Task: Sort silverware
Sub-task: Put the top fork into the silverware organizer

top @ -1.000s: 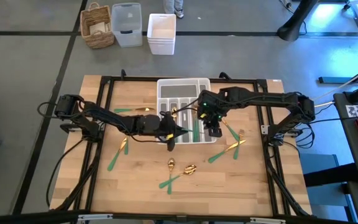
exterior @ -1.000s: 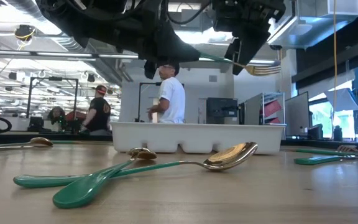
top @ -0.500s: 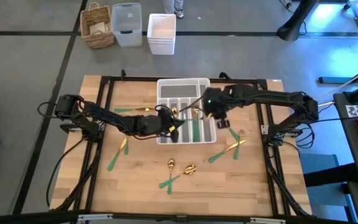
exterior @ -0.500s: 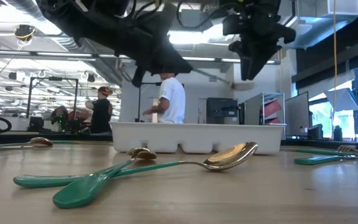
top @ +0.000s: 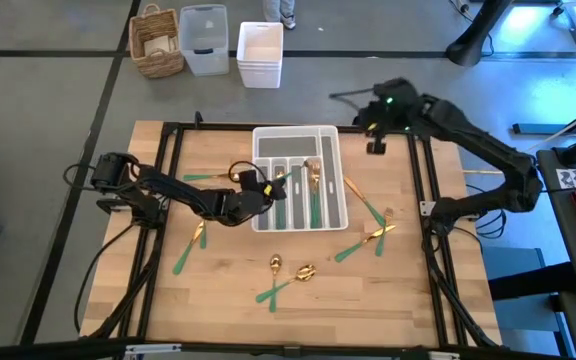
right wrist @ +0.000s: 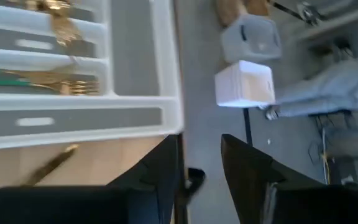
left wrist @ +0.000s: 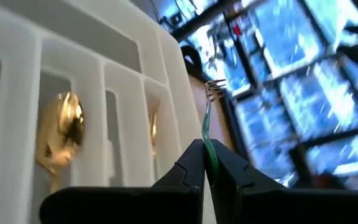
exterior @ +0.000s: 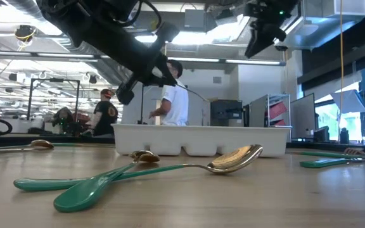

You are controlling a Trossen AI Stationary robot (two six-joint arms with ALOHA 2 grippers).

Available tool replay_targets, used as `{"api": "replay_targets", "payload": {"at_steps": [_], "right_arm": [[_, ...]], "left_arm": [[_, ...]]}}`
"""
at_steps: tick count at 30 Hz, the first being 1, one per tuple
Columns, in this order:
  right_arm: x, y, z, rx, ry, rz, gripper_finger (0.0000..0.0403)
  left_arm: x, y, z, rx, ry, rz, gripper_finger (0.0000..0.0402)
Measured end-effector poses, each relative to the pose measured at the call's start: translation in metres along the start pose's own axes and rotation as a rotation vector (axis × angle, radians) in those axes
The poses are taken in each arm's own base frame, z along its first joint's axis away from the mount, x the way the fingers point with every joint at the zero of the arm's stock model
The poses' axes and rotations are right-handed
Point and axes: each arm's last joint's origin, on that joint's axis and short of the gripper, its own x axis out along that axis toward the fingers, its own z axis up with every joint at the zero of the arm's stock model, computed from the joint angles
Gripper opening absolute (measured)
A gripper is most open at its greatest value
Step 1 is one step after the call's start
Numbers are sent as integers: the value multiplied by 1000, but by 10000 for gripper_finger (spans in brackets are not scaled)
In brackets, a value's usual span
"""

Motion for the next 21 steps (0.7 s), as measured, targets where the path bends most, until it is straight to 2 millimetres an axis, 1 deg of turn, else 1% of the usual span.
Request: {"api": "replay_targets", "payload": {"at_steps": [2, 6, 8, 12, 15, 17, 19, 21], "right_arm": [[-6, -9, -9, 48, 2, -29, 129], [-15, -27, -27, 192, -6, -86, 129], [-16, -36, -32, 248, -27, -117, 129], [-18, -50, -39, 284, -102, -143, 129], [-19, -56, -39, 309, -164, -145, 129], [-19, -56, -39, 355, -193, -116, 129], [-18, -52, -40, 412, -206, -43, 129], [-14, -44, -42, 436, -227, 73, 129]], "left_arm": [[0, -7, -8, -97, -32, -10, 0], [3, -32, -26, -276, -87, -45, 0], [5, -46, -32, -314, -109, -60, 0], [10, -74, -42, -370, -186, -93, 0], [15, -87, -49, -418, -255, -101, 0], [18, -93, -55, -463, -306, -106, 0], [22, -97, -62, -505, -354, -109, 0], [26, -99, -71, -558, -382, -117, 0]]}}
